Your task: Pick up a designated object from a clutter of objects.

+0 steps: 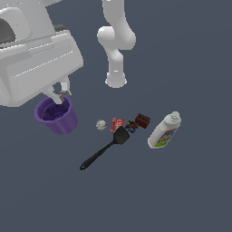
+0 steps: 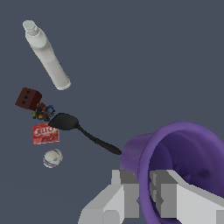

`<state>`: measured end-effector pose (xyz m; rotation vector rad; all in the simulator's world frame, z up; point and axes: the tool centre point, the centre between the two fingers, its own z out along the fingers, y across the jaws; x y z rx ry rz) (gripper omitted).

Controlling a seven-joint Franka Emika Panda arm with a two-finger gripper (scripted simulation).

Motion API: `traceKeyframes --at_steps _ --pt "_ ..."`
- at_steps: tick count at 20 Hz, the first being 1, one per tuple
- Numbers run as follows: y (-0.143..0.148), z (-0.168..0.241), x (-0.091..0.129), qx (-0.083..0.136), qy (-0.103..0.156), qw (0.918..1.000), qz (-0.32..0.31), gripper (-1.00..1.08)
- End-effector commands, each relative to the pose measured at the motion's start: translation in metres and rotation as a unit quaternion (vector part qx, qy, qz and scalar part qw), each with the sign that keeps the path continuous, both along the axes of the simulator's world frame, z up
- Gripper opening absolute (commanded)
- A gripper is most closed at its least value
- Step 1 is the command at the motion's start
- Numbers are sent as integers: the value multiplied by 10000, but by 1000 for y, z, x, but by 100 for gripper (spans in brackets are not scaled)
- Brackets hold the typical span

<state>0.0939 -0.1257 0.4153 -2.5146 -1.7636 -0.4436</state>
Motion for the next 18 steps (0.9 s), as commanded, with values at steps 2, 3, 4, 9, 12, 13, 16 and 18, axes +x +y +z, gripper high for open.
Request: traceKeyframes --at_steps 2,3,4,9,12,13,16,18 --pt "-5 18 7 -4 -5 10000 -3 -100" --pt "-6 22 9 -4 -5 10000 -3 -100" --pt "-7 26 10 -4 -5 10000 -3 -100" --pt "-11 39 16 -3 -7 10000 -3 -100" --pt "-12 44 19 -2 -10 10000 1 -100" --pt "-13 45 19 -2 -10 10000 1 -100" --pt "-13 48 20 -1 -13 10000 6 -100" --pt "-13 48 21 -1 -13 10000 6 -100"
